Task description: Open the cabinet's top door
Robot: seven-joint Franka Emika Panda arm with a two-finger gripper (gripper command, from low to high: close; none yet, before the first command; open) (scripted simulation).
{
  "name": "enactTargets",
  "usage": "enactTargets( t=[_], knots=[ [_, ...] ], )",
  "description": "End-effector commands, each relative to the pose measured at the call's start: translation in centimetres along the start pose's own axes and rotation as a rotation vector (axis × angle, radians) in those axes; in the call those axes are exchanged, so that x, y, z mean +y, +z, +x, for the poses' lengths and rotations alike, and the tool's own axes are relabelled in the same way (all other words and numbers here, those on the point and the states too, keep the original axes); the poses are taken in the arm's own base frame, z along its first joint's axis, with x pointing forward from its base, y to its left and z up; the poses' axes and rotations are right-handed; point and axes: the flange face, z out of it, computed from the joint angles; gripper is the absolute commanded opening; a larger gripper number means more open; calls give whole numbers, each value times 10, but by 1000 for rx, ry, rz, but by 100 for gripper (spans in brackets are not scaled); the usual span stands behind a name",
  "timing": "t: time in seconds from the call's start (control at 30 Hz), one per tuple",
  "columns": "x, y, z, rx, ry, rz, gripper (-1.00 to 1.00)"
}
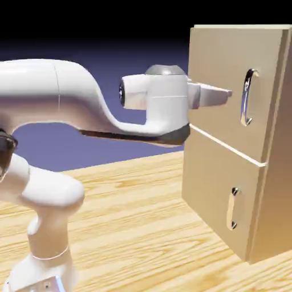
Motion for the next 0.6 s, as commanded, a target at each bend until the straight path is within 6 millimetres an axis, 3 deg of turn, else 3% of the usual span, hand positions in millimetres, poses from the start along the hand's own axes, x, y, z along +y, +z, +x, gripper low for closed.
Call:
enactTargets(
  t=[0.0,0.17,0.23,0.4,0.43,0.47,0.57],
  knots=[
    [6,2,2,6,2,6,0],
    [35,14,11,30,13,31,0],
    [37,14,11,31,14,33,0],
    [36,63,13,31,14,33,0],
    [35,64,13,31,13,33,0],
    [35,64,13,31,13,33,-100],
    [32,53,9,53,14,10,-100]
  ],
)
